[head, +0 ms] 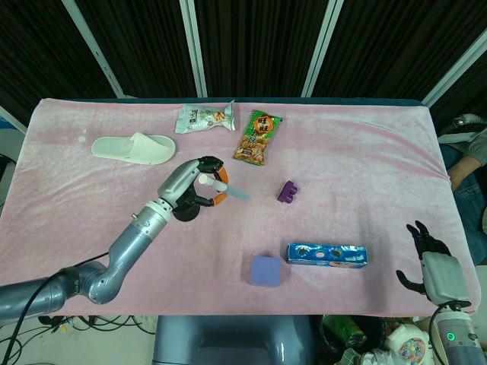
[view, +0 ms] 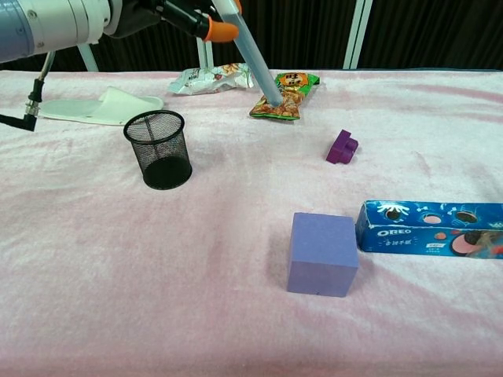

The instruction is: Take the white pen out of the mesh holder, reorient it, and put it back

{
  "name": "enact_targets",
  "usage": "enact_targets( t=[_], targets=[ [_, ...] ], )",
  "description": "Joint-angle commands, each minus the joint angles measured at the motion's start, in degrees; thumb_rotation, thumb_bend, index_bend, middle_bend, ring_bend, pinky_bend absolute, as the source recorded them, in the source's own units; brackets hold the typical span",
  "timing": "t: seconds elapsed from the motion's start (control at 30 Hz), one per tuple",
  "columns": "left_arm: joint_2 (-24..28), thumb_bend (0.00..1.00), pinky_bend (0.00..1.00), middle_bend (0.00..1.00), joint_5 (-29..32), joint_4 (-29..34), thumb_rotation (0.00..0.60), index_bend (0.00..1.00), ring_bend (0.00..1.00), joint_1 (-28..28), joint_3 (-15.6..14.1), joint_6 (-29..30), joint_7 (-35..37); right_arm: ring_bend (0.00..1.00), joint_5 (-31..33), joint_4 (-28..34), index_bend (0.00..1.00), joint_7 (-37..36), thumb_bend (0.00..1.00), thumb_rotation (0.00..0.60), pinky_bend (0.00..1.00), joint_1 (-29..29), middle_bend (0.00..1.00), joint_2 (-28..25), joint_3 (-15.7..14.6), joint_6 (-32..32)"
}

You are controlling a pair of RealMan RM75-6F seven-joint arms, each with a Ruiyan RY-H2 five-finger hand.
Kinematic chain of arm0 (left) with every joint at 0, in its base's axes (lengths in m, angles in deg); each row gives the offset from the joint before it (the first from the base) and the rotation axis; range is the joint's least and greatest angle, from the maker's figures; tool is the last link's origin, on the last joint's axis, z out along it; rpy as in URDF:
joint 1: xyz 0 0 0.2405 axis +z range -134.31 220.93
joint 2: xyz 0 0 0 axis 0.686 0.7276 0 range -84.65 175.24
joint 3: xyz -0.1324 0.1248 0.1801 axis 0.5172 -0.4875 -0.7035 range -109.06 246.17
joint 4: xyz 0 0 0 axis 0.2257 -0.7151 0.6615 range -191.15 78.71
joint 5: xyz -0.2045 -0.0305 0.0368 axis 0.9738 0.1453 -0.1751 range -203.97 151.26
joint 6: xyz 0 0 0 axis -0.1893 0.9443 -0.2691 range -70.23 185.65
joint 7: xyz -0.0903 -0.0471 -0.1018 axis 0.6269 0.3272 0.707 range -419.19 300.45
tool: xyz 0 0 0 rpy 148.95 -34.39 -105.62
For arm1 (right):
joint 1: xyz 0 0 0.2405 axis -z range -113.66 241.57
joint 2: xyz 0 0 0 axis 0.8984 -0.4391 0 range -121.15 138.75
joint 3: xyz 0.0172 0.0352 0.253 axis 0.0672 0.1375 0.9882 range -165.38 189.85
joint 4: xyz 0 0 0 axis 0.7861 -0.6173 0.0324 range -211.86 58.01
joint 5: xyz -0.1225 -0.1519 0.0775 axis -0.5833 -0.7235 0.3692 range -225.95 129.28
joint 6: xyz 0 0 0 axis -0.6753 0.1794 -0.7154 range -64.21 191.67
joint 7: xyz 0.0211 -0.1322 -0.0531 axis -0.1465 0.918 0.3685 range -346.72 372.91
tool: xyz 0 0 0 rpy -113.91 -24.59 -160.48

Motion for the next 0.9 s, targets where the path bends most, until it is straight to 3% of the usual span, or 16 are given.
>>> enact_targets(
  t=[0.03, 0.17, 0.23, 0.53, 0.67, 0.9],
  targets=[
    [4.54, 0.42, 0.19, 0.61, 2.56, 5.27, 0.6, 0.64, 0.2, 2.53, 4.74, -6.96, 12.72, 0.16, -0.02, 0.01, 0.0, 0.02, 0.19, 0.6, 0.17, -0.01, 0.0, 0.0, 0.0, 0.01],
    [6.69, 0.42, 0.19, 0.61, 1.1, 6.28, 0.6, 0.65, 0.2, 4.38, 6.82, -11.38, 21.01, 0.16, -0.09, 0.03, 0.0, 0.08, 0.19, 0.6, 0.17, 0.02, 0.0, 0.01, -0.04, 0.08],
    [6.92, 0.42, 0.2, 0.62, -1.81, 4.97, 0.6, 0.65, 0.2, 4.79, 6.19, -10.97, 20.39, 0.16, -0.06, 0.05, 0.0, 0.09, 0.19, 0.6, 0.17, 0.03, 0.0, 0.0, -0.03, 0.09],
    [1.41, 0.42, 0.21, 0.62, -11.39, -2.99, 0.6, 0.65, 0.2, 4.89, -0.27, 3.19, 1.65, 0.16, 0.18, 0.11, 0.0, 0.17, 0.19, 0.6, 0.17, 0.0, 0.0, 0.02, 0.01, -0.03],
    [-1.75, 0.42, 0.21, 0.62, -17.03, -8.53, 0.6, 0.65, 0.2, 4.28, -3.45, 9.8, -10.6, 0.16, 0.34, 0.21, 0.0, 0.02, 0.19, 0.6, 0.17, 0.02, 0.0, -0.03, 0.07, -0.04],
    [-5.56, 0.42, 0.21, 0.62, -24.11, -16.92, 0.6, 0.66, 0.2, 2.81, -6.66, 16.04, -21.62, 0.16, 0.26, 0.2, 0.0, -0.09, 0.19, 0.6, 0.17, 0.03, 0.0, -0.08, 0.06, -0.01]
  ],
)
